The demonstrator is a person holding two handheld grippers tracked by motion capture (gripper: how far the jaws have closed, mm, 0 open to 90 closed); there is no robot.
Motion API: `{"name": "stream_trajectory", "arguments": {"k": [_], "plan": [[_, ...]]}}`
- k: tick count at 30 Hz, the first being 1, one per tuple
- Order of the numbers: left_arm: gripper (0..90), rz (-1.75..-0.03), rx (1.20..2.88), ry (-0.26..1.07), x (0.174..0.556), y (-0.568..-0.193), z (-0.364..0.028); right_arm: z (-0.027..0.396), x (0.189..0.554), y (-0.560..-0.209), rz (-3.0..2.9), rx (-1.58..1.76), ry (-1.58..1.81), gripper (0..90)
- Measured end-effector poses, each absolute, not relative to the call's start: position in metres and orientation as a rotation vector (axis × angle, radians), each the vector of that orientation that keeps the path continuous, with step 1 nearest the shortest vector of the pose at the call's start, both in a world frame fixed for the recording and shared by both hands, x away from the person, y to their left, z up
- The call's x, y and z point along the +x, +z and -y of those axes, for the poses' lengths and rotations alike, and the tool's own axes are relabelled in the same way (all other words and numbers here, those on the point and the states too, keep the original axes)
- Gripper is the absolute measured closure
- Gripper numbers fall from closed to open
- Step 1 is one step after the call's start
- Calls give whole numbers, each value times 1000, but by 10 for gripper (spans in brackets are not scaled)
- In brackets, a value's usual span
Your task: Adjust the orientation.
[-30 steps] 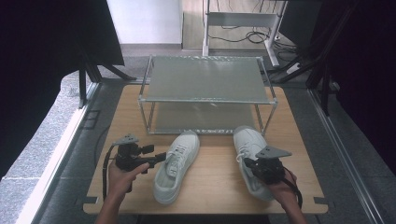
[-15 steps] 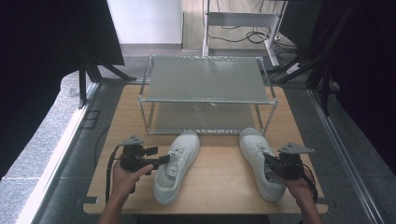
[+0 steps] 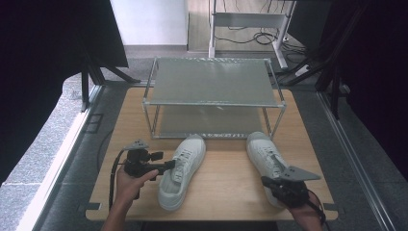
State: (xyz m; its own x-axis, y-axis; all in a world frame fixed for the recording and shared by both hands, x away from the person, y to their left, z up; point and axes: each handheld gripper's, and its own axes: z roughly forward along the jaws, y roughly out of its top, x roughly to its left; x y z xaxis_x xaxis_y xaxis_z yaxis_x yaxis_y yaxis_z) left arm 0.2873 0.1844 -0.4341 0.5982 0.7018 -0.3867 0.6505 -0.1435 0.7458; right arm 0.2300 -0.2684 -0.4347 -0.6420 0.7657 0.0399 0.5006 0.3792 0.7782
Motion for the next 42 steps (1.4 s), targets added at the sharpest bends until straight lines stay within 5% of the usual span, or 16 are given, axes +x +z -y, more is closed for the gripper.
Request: {"name": "stream_trajectory", "arguments": {"k": [10,21,34,42], "plan": [[287,-1118,1835,74,287,-434,-190,269,226,-450,-2349,1109,882,900],[286,-1121,1824,79,286,-431,-192,285,225,-449,-2357,1137,963,897],[306,-1105,1798,155,279,-411,-199,280,242,-418,-2296,1047,1169,655],[329,-1115,1798,178,276,-407,-202,287,271,-407,-2259,1059,1137,581]]}}
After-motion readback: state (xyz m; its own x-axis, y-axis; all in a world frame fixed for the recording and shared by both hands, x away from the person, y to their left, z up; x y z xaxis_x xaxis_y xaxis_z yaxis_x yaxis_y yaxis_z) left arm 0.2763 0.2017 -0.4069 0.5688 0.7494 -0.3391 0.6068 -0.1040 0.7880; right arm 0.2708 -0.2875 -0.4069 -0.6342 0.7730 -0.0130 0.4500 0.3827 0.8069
